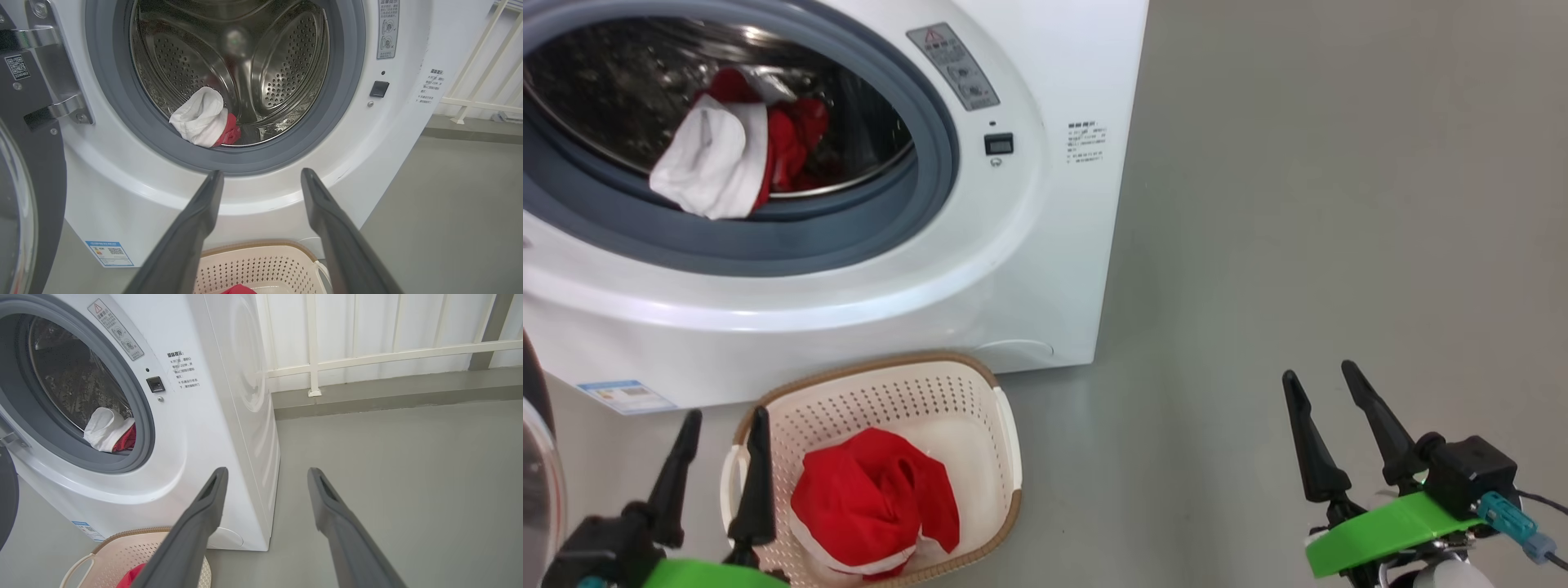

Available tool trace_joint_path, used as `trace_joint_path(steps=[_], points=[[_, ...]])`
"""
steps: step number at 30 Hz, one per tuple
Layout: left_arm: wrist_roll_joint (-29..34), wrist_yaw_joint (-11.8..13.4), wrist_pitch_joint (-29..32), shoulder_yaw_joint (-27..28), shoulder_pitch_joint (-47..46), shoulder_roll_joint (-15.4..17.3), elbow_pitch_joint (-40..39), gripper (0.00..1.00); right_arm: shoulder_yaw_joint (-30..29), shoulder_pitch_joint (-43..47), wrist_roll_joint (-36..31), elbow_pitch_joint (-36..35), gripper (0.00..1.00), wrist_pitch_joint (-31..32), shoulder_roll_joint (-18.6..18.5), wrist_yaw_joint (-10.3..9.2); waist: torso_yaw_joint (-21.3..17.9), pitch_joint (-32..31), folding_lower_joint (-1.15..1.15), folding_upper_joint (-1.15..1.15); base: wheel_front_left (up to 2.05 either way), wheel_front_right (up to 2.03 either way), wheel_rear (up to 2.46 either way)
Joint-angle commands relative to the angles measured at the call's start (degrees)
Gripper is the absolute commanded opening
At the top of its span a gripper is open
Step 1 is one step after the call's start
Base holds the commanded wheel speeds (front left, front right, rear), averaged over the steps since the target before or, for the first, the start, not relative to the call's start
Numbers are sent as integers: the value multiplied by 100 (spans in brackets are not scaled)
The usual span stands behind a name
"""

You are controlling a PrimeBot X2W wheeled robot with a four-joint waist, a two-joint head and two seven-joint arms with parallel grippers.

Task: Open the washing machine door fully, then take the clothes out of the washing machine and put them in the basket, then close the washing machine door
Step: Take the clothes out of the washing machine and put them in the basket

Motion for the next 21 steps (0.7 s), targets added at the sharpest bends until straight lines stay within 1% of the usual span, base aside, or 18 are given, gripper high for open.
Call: trace_joint_path(steps=[1,13,21], points=[[43,-25,-29,224,34,75,-198,100,109,19,-15,-148,100,-37,-8,42,24,-142,0,0,0,0,0],[183,-25,-29,411,821,-128,-692,100,0,418,6,-182,100,-37,-8,42,72,-430,0,0,0,0,0],[216,-25,-29,425,979,-199,-802,100,-27,482,19,-194,100,-37,-8,42,74,-454,0,0,0,0,0]])
